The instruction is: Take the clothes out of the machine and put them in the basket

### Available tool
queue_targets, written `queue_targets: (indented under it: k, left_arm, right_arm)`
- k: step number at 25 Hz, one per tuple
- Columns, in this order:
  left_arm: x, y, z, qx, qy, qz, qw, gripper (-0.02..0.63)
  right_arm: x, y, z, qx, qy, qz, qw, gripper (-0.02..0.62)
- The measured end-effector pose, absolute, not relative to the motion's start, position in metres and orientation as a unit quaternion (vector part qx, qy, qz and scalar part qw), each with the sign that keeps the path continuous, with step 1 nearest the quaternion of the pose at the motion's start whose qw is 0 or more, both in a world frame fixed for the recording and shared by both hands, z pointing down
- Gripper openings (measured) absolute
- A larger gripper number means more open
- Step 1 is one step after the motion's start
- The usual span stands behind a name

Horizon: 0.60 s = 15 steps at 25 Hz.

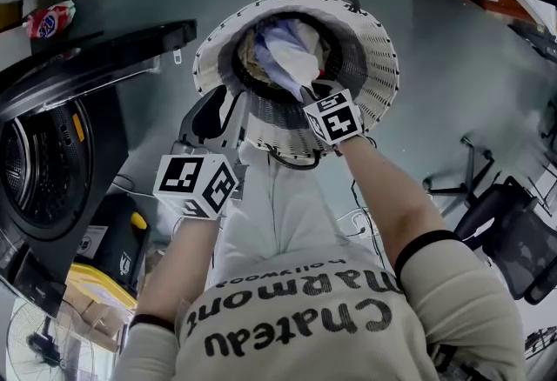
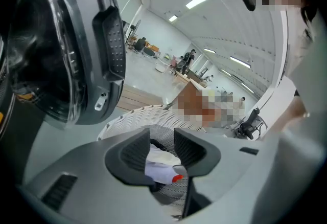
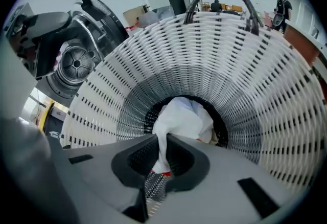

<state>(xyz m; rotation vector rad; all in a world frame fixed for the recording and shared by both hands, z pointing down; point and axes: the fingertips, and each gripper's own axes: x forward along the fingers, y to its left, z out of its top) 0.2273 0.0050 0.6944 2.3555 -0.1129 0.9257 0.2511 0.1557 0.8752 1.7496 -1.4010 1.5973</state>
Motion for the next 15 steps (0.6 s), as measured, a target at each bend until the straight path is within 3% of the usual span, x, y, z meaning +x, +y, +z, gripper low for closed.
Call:
queue_targets:
  k: [15]
  left_arm:
    - [0.241, 0.014, 0.729, 0.896, -0.02, 0.327, 0.299, 0.147]
  right_arm:
    - [0.245, 0.178, 0.959, 0.595, -0.483, 0.604, 0.218, 0.049]
